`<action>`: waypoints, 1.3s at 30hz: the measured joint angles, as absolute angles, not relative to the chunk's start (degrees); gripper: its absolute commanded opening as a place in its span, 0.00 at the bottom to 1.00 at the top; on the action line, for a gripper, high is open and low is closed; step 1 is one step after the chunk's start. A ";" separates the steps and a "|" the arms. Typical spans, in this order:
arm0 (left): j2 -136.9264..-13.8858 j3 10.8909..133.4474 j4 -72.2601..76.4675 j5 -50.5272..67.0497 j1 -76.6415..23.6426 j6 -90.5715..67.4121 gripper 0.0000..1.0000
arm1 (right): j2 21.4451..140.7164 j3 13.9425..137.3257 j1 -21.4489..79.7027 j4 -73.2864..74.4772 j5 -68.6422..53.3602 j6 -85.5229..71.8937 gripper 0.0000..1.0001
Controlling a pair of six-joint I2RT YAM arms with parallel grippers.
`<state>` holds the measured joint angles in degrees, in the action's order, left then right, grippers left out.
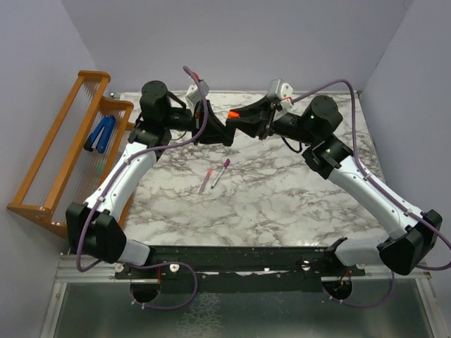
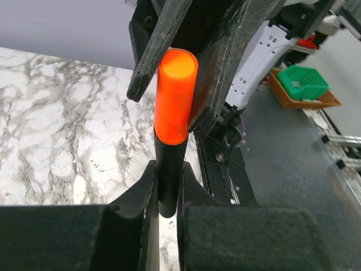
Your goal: Insert the pens into the pen caps
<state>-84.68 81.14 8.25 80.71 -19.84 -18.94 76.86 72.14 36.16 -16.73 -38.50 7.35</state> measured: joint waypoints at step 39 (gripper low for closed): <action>-82.30 59.86 -24.29 18.06 -23.22 -6.20 0.00 | 70.37 69.12 35.64 13.32 -5.08 0.86 0.77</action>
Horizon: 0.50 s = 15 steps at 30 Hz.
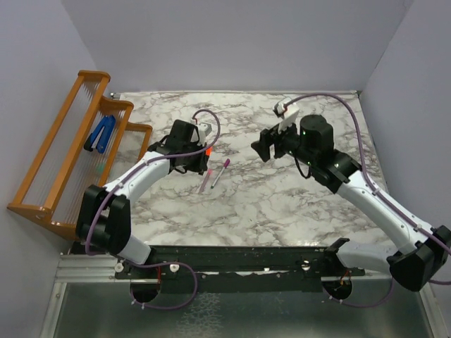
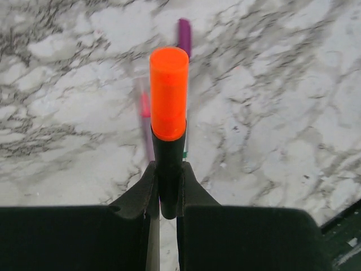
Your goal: Insert the pens into the pen caps
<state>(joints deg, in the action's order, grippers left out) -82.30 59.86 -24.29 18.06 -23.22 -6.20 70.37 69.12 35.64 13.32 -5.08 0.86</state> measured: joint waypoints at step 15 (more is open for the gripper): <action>-97.06 62.17 -33.21 -1.48 -23.22 -6.22 0.14 | 49.71 51.92 35.64 19.90 -2.59 -6.13 0.77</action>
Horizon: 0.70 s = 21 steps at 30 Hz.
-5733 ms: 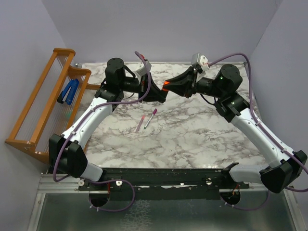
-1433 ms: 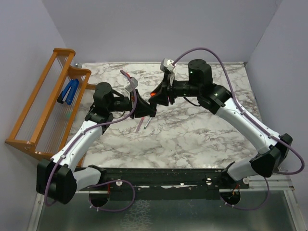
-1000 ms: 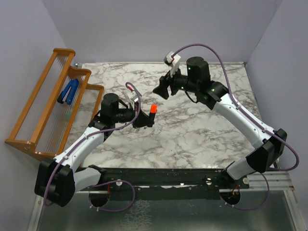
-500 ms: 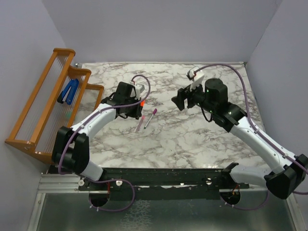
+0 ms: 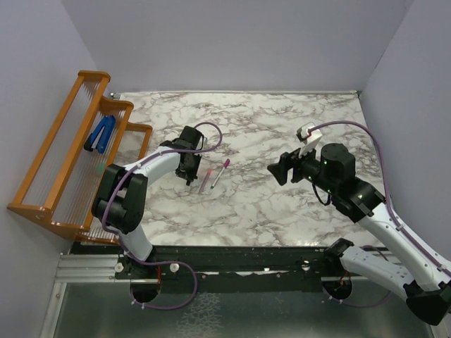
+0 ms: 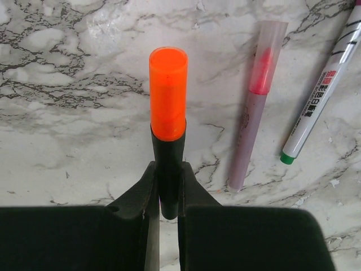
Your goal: Insert the pens into the pen caps
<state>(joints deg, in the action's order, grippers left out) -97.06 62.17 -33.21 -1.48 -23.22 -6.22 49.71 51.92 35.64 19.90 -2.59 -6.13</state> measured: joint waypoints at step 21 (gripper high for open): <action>-98.41 63.37 -33.10 -1.10 -23.27 -6.28 0.34 | 46.37 48.64 35.64 23.73 -0.27 -8.40 0.77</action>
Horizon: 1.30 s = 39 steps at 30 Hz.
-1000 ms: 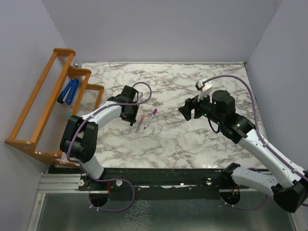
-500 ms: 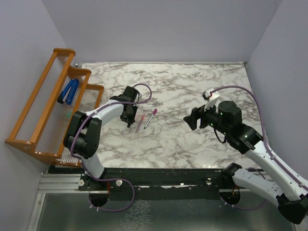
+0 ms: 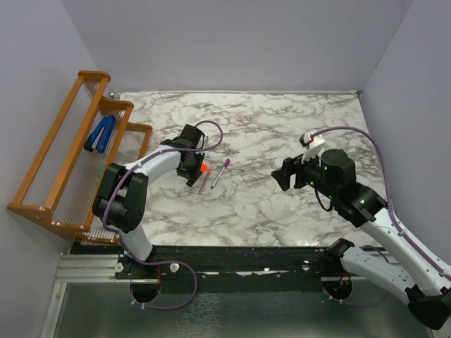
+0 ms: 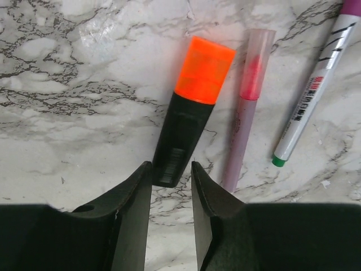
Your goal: Insert the pens into the pen caps
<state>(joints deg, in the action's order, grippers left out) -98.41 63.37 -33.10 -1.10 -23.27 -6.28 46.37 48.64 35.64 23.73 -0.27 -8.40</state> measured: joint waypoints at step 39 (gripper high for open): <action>-56.34 44.80 1.23 -1.15 -23.27 -2.26 0.99 | 52.05 53.34 35.64 22.26 17.87 -14.06 0.83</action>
<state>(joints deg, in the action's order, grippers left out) -56.34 44.80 1.23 -1.15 -23.27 -2.26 52.05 53.34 35.64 22.26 17.87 -14.06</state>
